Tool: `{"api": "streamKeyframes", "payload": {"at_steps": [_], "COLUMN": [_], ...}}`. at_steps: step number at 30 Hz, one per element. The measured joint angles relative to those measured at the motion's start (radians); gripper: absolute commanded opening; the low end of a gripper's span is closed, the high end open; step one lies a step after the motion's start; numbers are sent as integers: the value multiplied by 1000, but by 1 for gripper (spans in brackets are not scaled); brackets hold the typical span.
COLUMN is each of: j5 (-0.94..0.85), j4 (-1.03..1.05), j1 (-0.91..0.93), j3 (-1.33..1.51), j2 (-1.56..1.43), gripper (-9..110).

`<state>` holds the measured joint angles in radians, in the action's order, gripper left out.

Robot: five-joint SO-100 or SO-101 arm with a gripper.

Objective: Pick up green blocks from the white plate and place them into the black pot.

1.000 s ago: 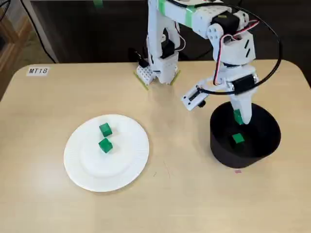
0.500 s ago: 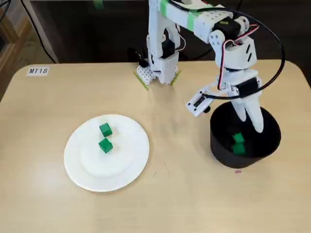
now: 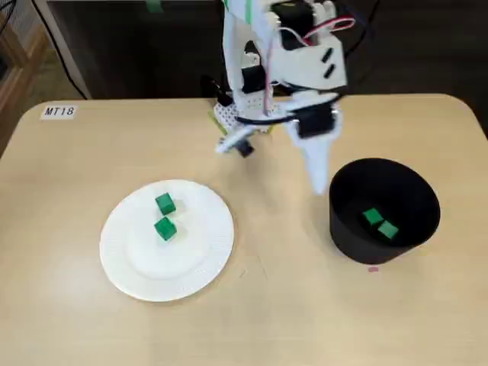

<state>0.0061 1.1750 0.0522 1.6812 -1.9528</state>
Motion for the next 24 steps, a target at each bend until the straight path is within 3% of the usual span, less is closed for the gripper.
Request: {"api": "streamKeyframes", "payload": {"at_steps": [4, 8, 20, 24], "j5": [-51, -28, 43, 40], "j4": [91, 110, 86, 86], "j1": [256, 400, 495, 474], "j3": [0, 0, 0, 0], "j2": [146, 218, 353, 397], "gripper": [-2, -2, 30, 35]}}
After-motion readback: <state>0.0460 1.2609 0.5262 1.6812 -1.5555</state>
